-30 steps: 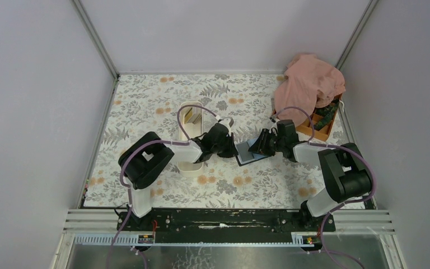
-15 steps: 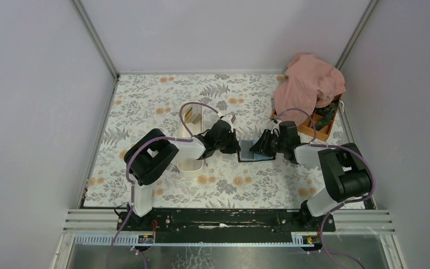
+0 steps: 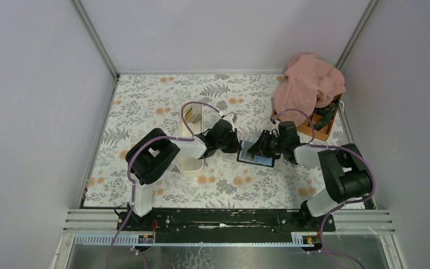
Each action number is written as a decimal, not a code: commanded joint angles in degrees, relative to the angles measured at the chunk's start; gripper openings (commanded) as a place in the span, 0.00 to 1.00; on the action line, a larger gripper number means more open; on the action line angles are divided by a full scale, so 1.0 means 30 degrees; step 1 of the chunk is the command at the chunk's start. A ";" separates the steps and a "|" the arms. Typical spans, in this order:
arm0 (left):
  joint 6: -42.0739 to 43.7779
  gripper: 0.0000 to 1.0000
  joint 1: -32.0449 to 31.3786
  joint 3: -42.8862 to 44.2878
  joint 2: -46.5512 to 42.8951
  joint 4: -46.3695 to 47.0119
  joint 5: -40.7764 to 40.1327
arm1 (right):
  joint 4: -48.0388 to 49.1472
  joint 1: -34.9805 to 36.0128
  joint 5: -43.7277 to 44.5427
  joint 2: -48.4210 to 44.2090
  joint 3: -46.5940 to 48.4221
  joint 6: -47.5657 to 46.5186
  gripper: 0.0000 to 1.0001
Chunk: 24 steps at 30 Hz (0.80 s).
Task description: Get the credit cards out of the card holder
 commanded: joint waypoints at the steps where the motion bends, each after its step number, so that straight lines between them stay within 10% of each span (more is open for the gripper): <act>1: 0.0588 0.00 -0.0120 -0.0213 -0.0295 -0.1663 -0.0407 | -0.0473 0.0185 0.0555 -0.1263 0.0001 -0.0166 0.32; 24: 0.0681 0.00 -0.0129 -0.0122 -0.0912 -0.1703 -0.0050 | -0.3148 0.0028 0.4038 -0.3520 -0.0658 -0.0896 0.34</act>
